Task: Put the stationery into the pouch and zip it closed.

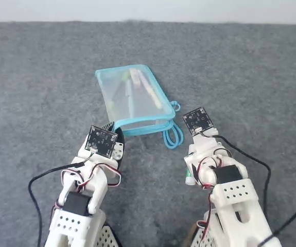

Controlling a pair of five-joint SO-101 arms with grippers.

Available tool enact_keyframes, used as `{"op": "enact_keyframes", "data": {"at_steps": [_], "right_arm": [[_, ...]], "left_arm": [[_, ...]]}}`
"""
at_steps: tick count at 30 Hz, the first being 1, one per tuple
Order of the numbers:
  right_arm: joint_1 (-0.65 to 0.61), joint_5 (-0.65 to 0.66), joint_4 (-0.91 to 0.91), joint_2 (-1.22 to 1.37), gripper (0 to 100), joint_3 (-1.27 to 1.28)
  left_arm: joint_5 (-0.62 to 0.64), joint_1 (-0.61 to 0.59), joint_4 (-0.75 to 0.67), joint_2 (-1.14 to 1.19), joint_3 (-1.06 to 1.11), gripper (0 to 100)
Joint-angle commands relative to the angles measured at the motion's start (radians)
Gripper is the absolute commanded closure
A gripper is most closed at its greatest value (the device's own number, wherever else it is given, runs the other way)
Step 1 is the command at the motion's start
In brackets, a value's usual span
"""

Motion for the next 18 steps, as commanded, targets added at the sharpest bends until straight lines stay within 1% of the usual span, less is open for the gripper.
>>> {"op": "enact_keyframes", "data": {"at_steps": [1,6,12,18], "right_arm": [[0.005,0.015,-0.015,-0.033,90.4,-0.012],[0.002,0.005,0.125,-0.035,90.3,-0.095],[-0.005,0.005,0.102,-0.024,90.3,-0.054],[-0.177,0.005,0.104,-0.024,90.3,-0.049]], "left_arm": [[-0.003,-0.005,-0.025,-0.015,-0.015,99],[-0.005,-0.006,-0.023,-0.015,-0.016,99],[-0.005,-0.006,-0.021,-0.015,-0.016,99],[-0.005,-0.006,-0.021,-0.015,-0.016,99]]}}
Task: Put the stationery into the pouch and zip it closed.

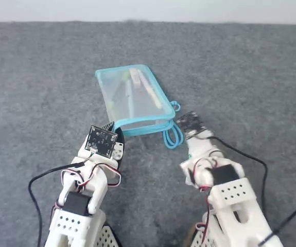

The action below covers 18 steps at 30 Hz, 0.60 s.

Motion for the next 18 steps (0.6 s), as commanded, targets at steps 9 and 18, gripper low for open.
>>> {"op": "enact_keyframes", "data": {"at_steps": [9,18], "right_arm": [[-0.022,0.006,-0.027,-0.024,90.2,0.002],[0.028,0.006,-0.019,-0.025,74.8,0.006]], "left_arm": [[-0.005,-0.008,-0.021,-0.015,-0.016,99],[-0.005,-0.008,-0.025,-0.015,-0.016,99]]}}
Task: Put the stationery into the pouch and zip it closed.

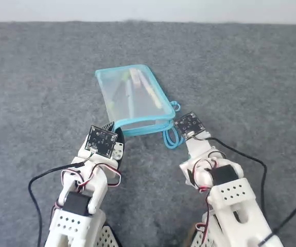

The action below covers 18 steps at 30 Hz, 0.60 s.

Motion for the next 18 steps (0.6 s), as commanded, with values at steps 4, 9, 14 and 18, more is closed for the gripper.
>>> {"op": "enact_keyframes", "data": {"at_steps": [4,9,14,18], "right_arm": [[-0.007,0.006,-0.021,-0.025,73.1,-0.003],[-0.007,0.014,-0.061,-0.024,73.3,0.035],[-0.007,0.015,-0.074,-0.024,75.8,0.046],[-0.007,0.015,-0.085,-0.024,87.2,0.048]], "left_arm": [[-0.005,-0.008,-0.023,-0.015,-0.016,99],[-0.005,-0.008,-0.023,-0.015,-0.016,99],[-0.005,-0.008,-0.023,-0.015,-0.016,99],[-0.005,-0.008,-0.021,-0.015,-0.016,99]]}}
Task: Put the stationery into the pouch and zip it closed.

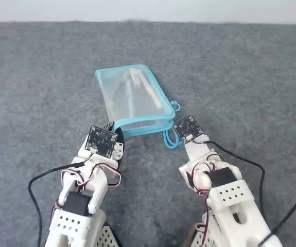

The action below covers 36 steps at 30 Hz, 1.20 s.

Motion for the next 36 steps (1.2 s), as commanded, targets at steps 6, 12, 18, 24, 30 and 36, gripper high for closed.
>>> {"op": "enact_keyframes", "data": {"at_steps": [6,12,18,24,30,36], "right_arm": [[0.004,0.015,-0.036,-0.024,89.9,-0.005],[0.007,0.015,-0.031,-0.022,82.0,-0.006],[0.007,0.015,-0.03,-0.022,81.6,-0.006],[0.022,0.015,-0.024,0.116,81.5,-0.066],[0.088,0.008,-0.027,0.334,81.7,-0.175],[0.097,0.008,-0.018,0.378,85.7,-0.203]], "left_arm": [[-0.005,-0.008,-0.021,-0.015,-0.015,99],[-0.005,-0.008,-0.02,-0.015,-0.015,99],[-0.005,-0.008,-0.02,-0.015,-0.015,99],[-0.005,-0.008,-0.02,-0.015,-0.015,99],[-0.005,-0.008,-0.02,-0.015,-0.015,99],[-0.005,-0.008,-0.02,-0.015,-0.015,99]]}}
